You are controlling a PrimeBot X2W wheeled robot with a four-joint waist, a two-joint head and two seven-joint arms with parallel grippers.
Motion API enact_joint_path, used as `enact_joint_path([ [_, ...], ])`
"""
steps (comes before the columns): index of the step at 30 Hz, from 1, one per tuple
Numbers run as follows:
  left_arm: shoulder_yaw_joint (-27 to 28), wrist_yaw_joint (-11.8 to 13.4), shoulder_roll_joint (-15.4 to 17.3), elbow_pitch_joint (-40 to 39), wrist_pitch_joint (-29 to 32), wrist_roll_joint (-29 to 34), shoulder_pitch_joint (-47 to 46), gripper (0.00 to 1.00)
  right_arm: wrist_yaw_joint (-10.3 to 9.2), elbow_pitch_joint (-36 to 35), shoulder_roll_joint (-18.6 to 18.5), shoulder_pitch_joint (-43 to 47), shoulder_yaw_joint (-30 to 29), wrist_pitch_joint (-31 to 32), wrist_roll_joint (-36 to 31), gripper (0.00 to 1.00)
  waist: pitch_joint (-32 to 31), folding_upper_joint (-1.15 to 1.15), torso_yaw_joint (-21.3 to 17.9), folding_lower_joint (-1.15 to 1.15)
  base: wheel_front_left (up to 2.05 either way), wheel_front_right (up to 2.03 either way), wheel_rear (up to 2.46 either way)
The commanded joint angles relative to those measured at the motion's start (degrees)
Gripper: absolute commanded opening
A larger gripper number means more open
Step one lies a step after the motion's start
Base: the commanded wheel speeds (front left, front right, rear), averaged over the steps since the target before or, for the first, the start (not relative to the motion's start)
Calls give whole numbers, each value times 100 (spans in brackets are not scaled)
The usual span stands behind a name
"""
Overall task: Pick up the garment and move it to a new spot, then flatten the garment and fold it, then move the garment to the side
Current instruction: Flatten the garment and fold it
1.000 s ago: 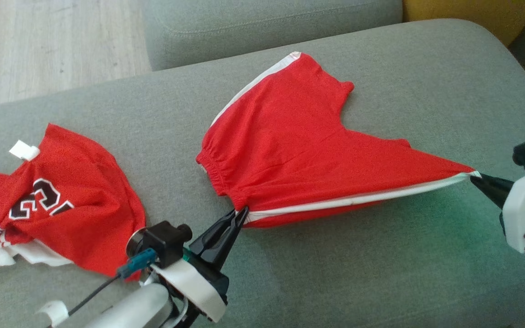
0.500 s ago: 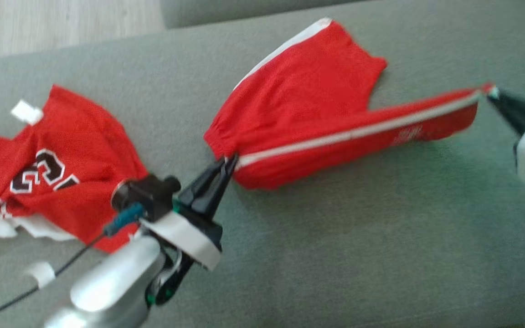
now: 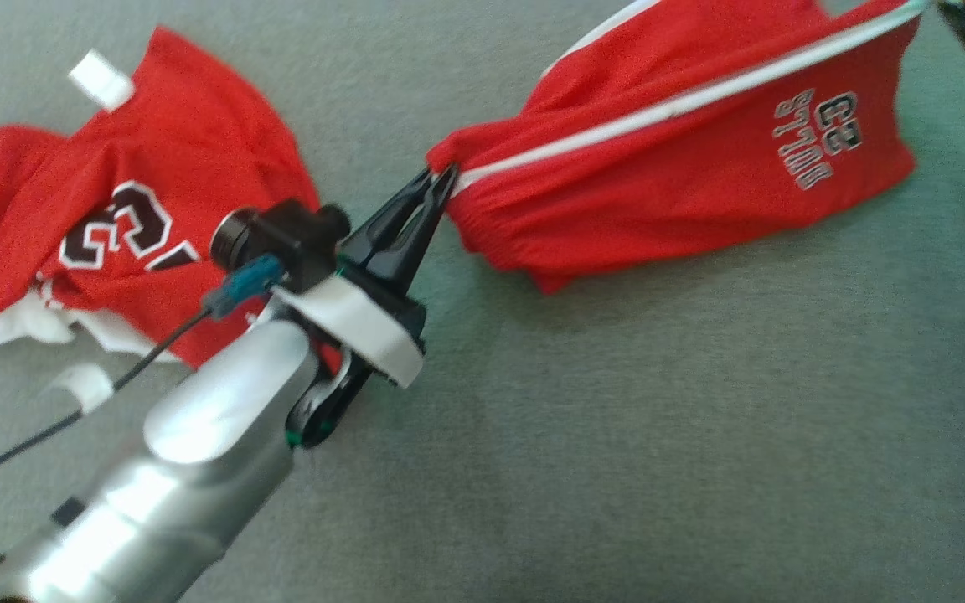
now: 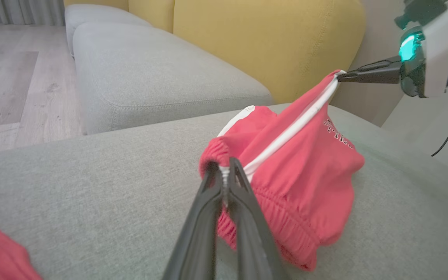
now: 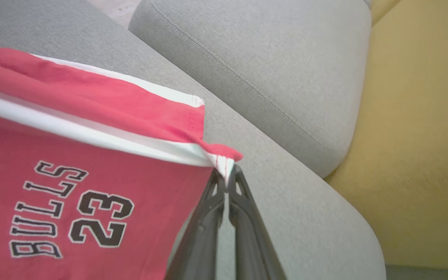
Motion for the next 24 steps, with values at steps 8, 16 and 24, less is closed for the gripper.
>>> enact_joint_path([
  [8, 49, -252, -301, 452, 37, 166, -911, 0, 17, 590, -161, -960, 550, -303, -5, 0, 721, 0, 558, -2, 0, 0, 0],
  [16, -10, -370, -571, 890, -87, 219, -1276, 0, 17, 1152, -67, -1479, 897, -642, 33, 0, 988, 0, 732, -2, 0, 0, 0],
  [24, -161, -473, -766, 1266, -111, 252, -1524, 2, 17, 1739, 150, -1827, 1128, -1013, 142, 100, 1117, 0, 819, -2, 0, 0, 0],
])
